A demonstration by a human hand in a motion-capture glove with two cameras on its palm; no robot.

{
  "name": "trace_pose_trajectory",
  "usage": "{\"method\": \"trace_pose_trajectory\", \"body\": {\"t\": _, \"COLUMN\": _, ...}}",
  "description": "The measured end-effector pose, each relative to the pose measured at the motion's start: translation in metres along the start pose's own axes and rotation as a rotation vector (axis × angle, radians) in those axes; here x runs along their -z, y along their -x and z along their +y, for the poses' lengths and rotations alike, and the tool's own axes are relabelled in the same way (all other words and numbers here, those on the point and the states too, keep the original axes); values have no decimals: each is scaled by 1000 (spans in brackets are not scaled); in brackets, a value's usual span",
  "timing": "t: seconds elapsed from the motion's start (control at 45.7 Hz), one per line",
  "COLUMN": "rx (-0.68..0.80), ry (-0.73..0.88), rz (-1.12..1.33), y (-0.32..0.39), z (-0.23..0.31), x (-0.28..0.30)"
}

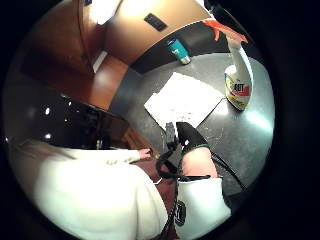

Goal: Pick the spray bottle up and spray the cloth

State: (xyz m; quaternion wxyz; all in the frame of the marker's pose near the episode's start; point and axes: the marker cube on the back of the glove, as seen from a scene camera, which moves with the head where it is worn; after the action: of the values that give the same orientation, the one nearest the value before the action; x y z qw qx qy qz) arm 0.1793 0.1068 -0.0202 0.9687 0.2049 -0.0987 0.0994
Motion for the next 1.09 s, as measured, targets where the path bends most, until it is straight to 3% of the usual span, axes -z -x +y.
{"method": "trace_pose_trajectory", "body": {"t": 0.263, "rx": -156, "ry": -96, "rz": -229, "y": -51, "z": -13, "x": -7}}
{"method": "trace_pose_trajectory", "body": {"t": 0.613, "rx": -256, "ry": -143, "rz": -442, "y": -88, "z": -44, "x": -29}}
{"method": "trace_pose_trajectory", "body": {"t": 1.094, "rx": -361, "ry": -48, "rz": -672, "y": -110, "z": -93, "x": -91}}
